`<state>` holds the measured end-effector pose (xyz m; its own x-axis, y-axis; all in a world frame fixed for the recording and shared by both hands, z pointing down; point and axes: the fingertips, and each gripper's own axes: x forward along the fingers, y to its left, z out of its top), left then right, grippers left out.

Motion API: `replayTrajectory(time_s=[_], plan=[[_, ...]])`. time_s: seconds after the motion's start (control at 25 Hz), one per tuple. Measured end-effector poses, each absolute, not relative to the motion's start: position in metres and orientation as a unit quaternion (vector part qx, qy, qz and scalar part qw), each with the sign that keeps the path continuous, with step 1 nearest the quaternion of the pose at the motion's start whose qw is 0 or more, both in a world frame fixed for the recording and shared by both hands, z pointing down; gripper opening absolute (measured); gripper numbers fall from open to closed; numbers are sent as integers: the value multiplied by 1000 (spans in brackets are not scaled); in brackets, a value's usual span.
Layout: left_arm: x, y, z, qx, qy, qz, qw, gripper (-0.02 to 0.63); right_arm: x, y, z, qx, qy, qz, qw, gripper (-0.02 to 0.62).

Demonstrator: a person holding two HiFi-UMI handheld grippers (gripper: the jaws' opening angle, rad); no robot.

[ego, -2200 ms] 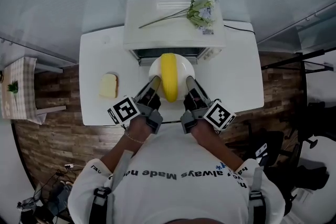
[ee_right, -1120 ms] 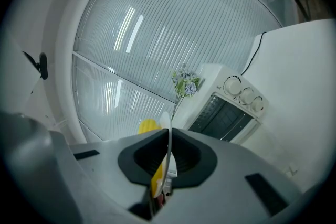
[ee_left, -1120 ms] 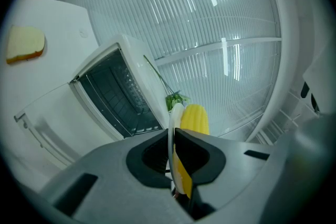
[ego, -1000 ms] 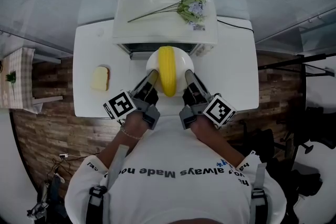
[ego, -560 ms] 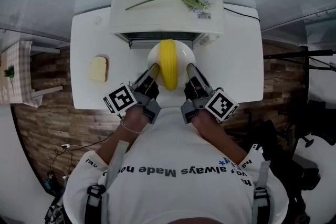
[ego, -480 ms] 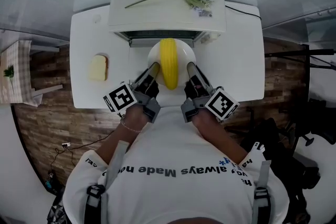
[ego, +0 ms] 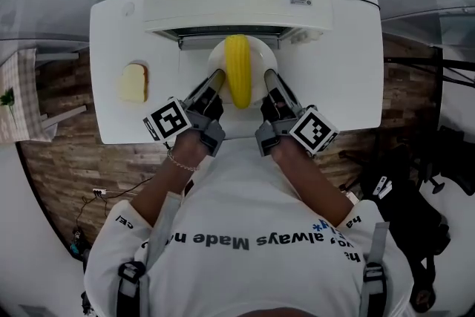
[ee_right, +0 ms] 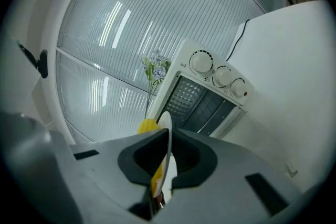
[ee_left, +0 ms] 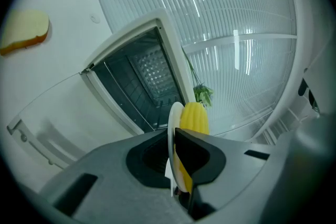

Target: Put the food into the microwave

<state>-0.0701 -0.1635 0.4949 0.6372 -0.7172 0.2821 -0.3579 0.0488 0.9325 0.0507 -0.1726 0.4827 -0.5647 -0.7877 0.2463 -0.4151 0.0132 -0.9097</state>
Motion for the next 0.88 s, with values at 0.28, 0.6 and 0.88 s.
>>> replayTrajectory(time_s=[0.28,0.6,0.88], plan=[[-69,-177,528,673,-401,-138,606,23,53,-187,517,-444,687,-550,168,23],[-72,-197,564,680,-402,-125,601,23,50,-206,555,-449,679,-557,161,24],[-79,-216,596,673,-408,-129,603,25,43,-225,588,-450,672,-567,156,23]])
